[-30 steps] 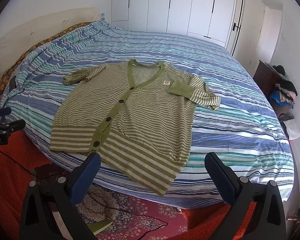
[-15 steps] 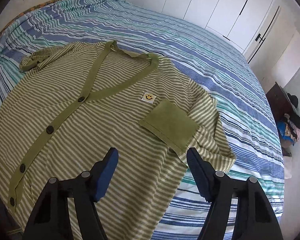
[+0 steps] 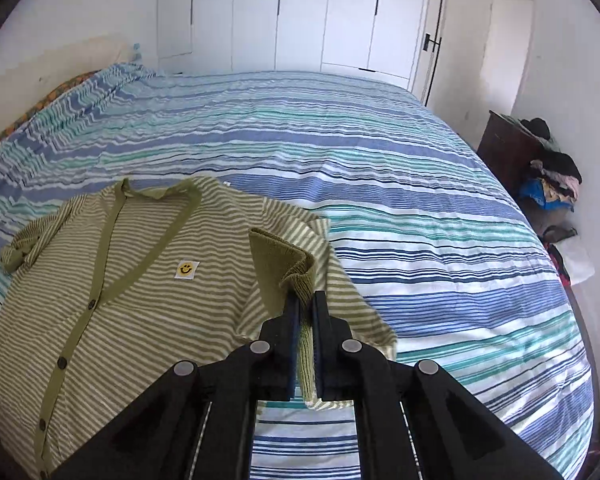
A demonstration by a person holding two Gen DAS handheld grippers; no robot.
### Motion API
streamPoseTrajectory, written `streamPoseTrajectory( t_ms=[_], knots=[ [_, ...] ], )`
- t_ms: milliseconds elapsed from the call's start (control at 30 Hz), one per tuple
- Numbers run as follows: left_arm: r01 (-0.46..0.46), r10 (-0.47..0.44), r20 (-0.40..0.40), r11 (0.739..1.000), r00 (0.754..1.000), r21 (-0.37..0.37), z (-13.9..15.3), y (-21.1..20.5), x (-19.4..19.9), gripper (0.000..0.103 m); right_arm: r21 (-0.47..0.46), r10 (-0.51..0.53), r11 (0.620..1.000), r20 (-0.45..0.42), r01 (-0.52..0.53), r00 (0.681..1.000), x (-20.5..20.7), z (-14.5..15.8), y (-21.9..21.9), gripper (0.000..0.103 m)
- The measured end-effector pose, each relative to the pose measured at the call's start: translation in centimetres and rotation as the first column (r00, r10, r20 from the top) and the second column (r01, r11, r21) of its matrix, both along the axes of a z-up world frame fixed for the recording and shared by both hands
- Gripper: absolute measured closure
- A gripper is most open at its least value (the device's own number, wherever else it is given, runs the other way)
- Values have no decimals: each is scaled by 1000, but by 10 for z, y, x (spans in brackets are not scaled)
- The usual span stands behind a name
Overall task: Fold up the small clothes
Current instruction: 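Grasp the cardigan sleeve cuff with the right gripper and pull it outward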
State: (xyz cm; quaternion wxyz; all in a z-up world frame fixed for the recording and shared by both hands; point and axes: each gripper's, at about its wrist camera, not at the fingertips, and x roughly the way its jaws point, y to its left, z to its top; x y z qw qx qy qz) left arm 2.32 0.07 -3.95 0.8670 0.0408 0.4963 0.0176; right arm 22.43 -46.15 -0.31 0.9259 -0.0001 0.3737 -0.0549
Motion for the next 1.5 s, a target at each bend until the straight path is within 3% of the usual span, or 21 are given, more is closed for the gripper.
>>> streamPoseTrajectory(
  t_ms=[100,200,300,400,500,600,633,700,867,967,1067,1100,1133,1200,1233,1333,1400,1500],
  knots=[
    [49,-49,-11,999,999,18,-1,-15,0,1,74,-173,983,44,169,984,-44,25,-81,97],
    [89,-89,-5,995,996,37,2,-28,-3,1,125,-325,940,34,318,945,-76,26,-155,97],
    [112,-112,6,992,994,57,7,-39,-5,1,228,-441,875,7,428,898,-102,13,-208,97],
    [120,-122,18,990,992,77,11,-46,-6,1,348,-529,779,-80,521,845,-127,-13,-245,97],
    [121,-124,20,988,992,92,13,-49,-6,1,419,-528,731,-153,539,835,-142,-43,-254,96],
    [123,-124,9,987,992,102,12,-52,-5,1,432,-475,730,-237,530,847,-152,-67,-248,84],
    [123,-125,5,987,992,104,11,-53,-5,1,444,-462,724,-255,528,849,-157,-73,-251,67],
    [126,-127,-5,986,992,109,9,-55,-4,1,478,-464,701,-258,529,848,-169,-77,-259,46],
    [143,-141,-27,982,990,126,5,-66,-1,1,553,-509,652,-188,518,840,-174,-69,-302,44],
    [151,-149,-27,978,988,142,6,-73,0,1,600,-463,601,-278,528,842,-152,-92,-326,44],
    [152,-150,-28,976,988,155,7,-78,1,1,604,-430,598,-314,527,847,-138,-112,-329,45],
    [152,-149,-31,976,988,157,7,-79,1,1,615,-416,597,-311,515,854,-135,-116,-328,55],
    [152,-148,-36,976,988,158,6,-80,2,1,632,-400,590,-310,502,862,-132,-119,-327,90],
    [154,-149,-44,974,988,165,5,-81,3,1,670,-366,552,-341,497,866,-130,-125,-328,97],
    [156,-151,-45,973,988,168,5,-82,3,1,645,-371,581,-333,496,867,-129,-119,-327,97],
    [167,-161,-47,970,986,175,4,-85,3,1,433,-456,740,-239,514,857,-127,-79,-332,97],
    [175,-169,-53,968,984,177,2,-88,3,1,276,-513,783,-220,557,830,-124,-65,-338,97],
    [187,-180,-55,965,982,182,1,-92,3,1,139,-545,799,-240,585,803,-117,-64,-342,97]
  ],
)
